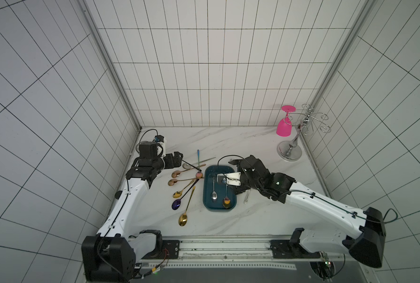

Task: Put the spoon into the storage box
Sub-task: Pick up the spoon from the center of the board.

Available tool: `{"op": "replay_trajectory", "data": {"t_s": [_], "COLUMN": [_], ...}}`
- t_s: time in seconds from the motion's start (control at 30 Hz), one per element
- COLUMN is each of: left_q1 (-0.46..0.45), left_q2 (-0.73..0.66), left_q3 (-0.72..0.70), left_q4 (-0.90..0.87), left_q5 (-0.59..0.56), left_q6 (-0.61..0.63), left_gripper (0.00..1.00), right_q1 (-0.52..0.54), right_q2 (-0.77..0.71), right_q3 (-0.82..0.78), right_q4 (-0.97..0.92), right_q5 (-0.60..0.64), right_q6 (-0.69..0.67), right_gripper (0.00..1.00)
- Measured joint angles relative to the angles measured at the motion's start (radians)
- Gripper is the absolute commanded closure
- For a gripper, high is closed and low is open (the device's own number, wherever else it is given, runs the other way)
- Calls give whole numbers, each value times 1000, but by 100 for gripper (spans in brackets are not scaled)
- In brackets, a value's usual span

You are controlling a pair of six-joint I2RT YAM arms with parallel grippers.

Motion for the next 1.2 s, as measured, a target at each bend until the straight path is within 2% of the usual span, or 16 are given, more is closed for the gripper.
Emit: {"op": "replay_trajectory", "data": {"t_s": [0.33,0.6,0.93,1.2], "left_q1": [-54,-127,-167,-268], "left_q2": [117,203,296,417], "left_q3": [9,51,87,167], "left_q4": [-13,-26,-30,-39], "left_q5": [21,24,18,-25], "left_q6": [-21,-37,-71,-95], "left_gripper": [8,14,20,29], "right_q1": [-73,-133,-157,-172], "right_q2": [-268,-434,-481,-481], "right_q3": [-124,-216,-239,-240], "right_q4": [33,42,-2,-10], "right_q5": [135,328,465,567], "right_q6": [300,537,667,694], "right_gripper": [1,1,1,1]}}
